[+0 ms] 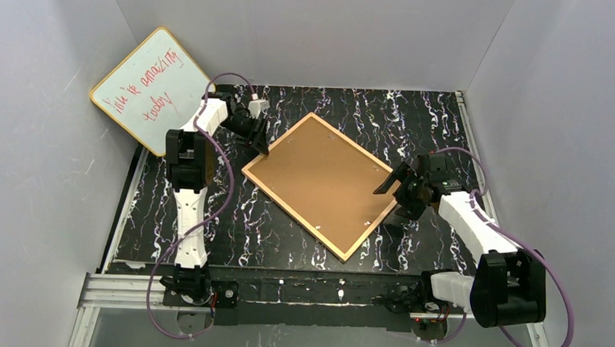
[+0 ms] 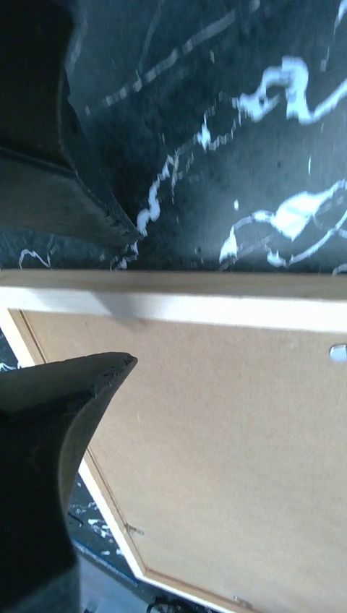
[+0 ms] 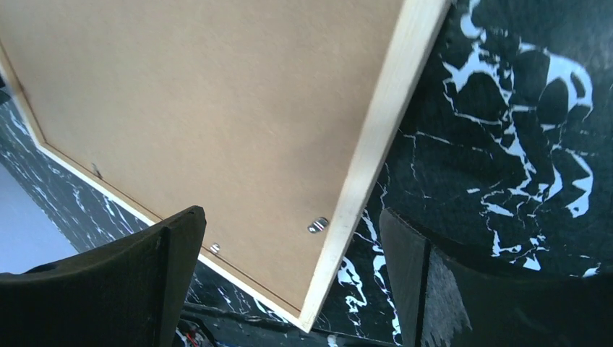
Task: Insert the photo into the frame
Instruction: Adjust the photo frame at the center of the board.
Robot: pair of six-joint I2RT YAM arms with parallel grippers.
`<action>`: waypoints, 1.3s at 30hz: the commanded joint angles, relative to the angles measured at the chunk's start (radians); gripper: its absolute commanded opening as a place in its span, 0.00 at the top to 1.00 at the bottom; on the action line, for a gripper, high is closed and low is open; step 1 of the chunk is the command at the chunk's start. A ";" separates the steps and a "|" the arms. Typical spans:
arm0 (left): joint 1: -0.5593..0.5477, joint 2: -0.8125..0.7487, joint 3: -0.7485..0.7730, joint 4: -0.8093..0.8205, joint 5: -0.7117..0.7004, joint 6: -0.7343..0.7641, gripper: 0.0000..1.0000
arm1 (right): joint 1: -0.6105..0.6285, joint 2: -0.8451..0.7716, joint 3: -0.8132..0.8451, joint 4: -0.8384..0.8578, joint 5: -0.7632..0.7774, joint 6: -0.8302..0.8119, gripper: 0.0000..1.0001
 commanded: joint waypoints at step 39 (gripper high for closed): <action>0.063 -0.380 -0.735 0.079 0.076 0.056 0.57 | -0.175 0.375 0.406 0.177 -0.012 -0.059 0.05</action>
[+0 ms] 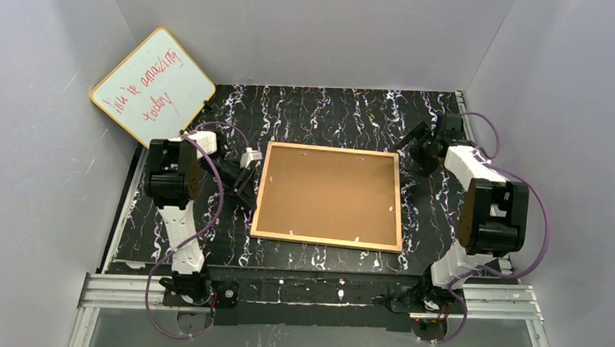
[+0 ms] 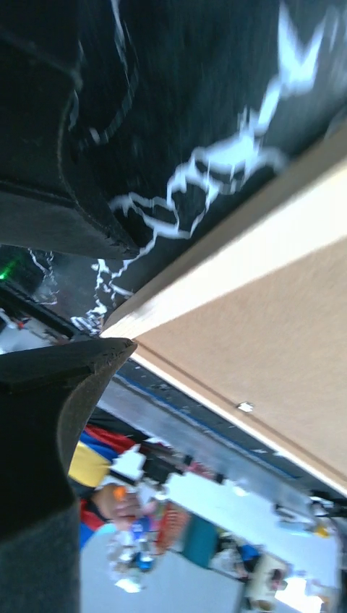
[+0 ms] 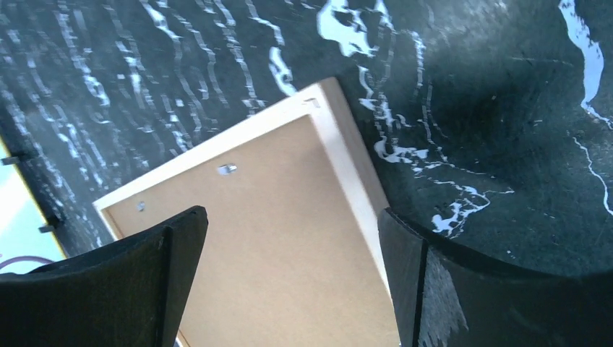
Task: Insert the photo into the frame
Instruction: Adjust the photo frame at the center of the board, then install the photo frame at the center of the board.
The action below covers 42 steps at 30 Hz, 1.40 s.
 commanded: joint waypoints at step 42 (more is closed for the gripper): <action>0.004 0.026 -0.025 0.439 -0.086 -0.359 0.88 | 0.781 0.596 0.574 0.236 -0.201 0.260 0.29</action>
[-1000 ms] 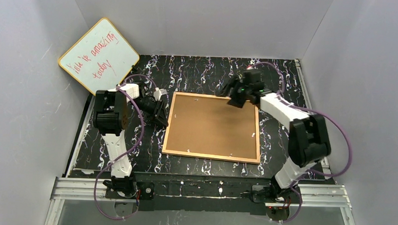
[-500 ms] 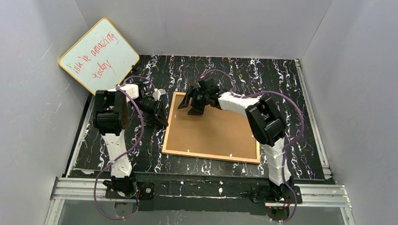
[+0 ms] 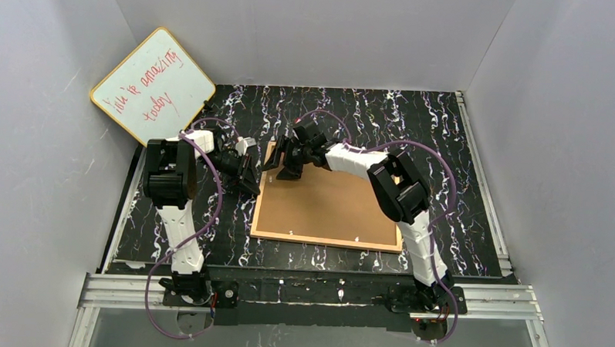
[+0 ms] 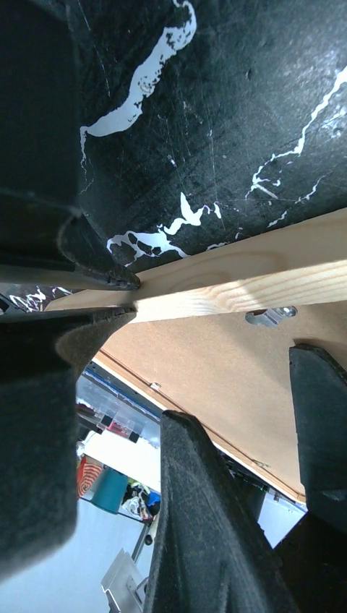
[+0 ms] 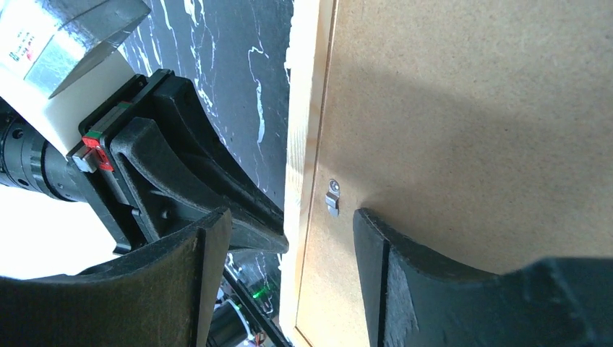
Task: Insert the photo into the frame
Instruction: Install the photo frame at the center of the board.
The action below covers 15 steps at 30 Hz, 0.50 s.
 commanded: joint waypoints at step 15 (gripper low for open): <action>-0.026 0.039 -0.040 0.130 -0.128 0.048 0.90 | 0.027 0.076 0.057 0.027 -0.056 0.052 0.32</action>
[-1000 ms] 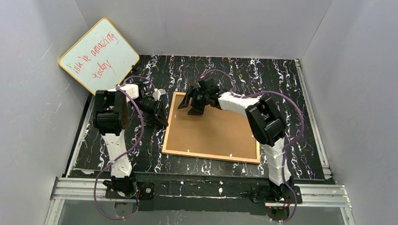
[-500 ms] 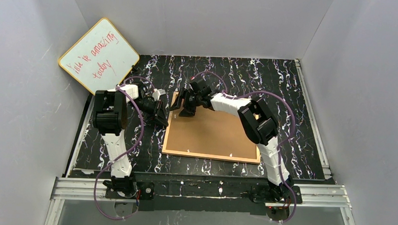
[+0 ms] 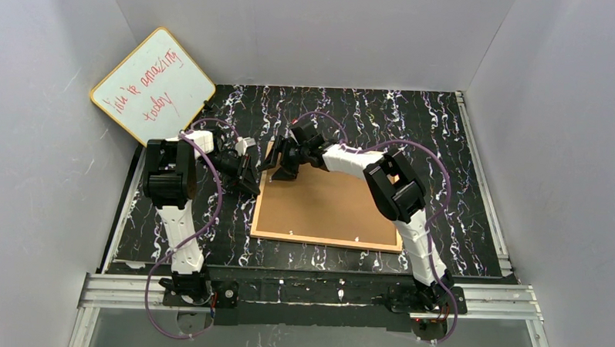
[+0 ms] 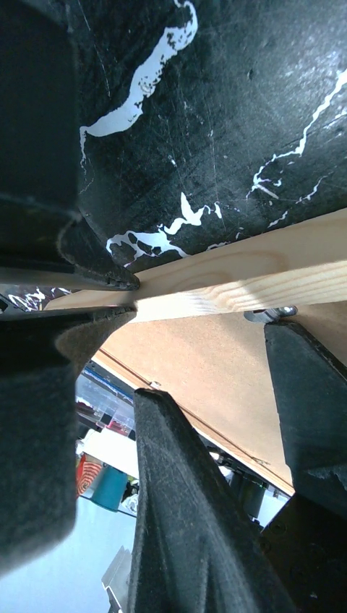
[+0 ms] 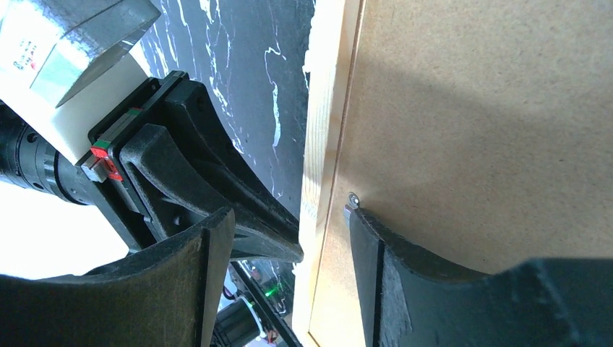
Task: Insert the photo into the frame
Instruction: Install the photo frame at the center of the board.
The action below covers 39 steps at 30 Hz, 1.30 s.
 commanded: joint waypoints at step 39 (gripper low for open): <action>-0.034 0.010 -0.050 0.131 -0.141 0.049 0.95 | 0.039 -0.041 -0.079 0.028 0.155 0.058 0.32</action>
